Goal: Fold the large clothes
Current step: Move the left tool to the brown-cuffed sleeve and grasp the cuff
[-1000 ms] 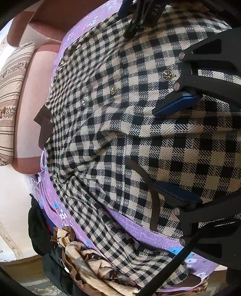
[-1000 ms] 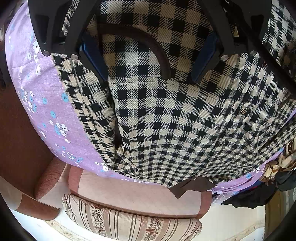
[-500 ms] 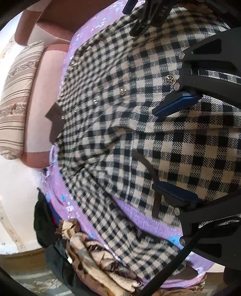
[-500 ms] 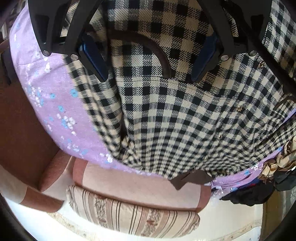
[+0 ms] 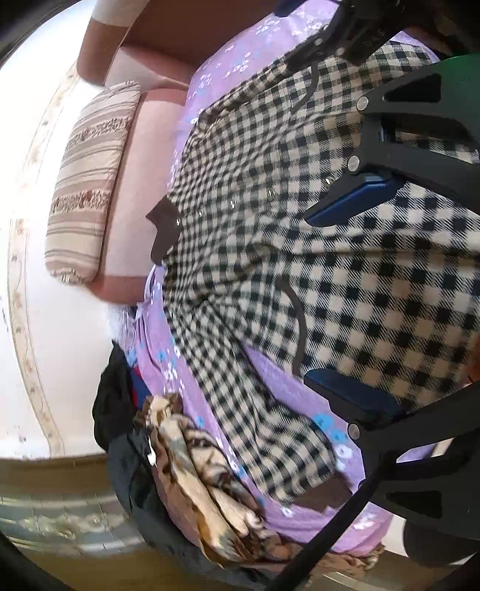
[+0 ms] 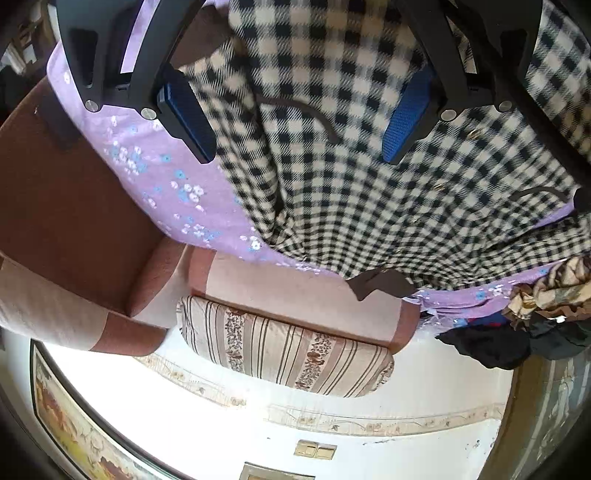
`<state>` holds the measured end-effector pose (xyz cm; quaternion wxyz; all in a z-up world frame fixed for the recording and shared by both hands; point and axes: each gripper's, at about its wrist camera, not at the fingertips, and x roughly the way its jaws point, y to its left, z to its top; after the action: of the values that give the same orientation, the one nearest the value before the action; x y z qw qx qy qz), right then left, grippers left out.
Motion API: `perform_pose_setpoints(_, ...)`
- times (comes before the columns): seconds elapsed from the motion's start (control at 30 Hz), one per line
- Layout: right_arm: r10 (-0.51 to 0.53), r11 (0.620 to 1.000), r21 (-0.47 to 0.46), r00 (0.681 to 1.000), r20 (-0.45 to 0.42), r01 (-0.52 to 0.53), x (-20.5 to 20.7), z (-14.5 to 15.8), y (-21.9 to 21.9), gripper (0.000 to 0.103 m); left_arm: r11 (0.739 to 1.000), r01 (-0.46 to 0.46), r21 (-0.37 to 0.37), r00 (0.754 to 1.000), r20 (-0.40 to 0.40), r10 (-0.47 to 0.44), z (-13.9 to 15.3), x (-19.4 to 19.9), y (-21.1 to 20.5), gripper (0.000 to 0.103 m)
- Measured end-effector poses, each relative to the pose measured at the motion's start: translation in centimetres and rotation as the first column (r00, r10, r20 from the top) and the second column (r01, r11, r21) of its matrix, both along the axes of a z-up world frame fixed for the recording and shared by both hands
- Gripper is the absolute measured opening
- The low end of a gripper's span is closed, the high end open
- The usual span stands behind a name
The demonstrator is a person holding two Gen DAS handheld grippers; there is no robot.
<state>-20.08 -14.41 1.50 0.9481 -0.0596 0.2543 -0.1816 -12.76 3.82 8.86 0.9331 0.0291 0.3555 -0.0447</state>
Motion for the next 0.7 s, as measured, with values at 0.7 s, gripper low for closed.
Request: perform_pose_setpoints(0.7, 0.158, 0.977, 0.155, 0.986, -0.056, -0.147, -2.0, 1.5, 4.0, 0.094, 0.973, -0.231, -0.021, 0.972, -0.053, 0.230, 1.5, -0.8, 11.5, 0.078)
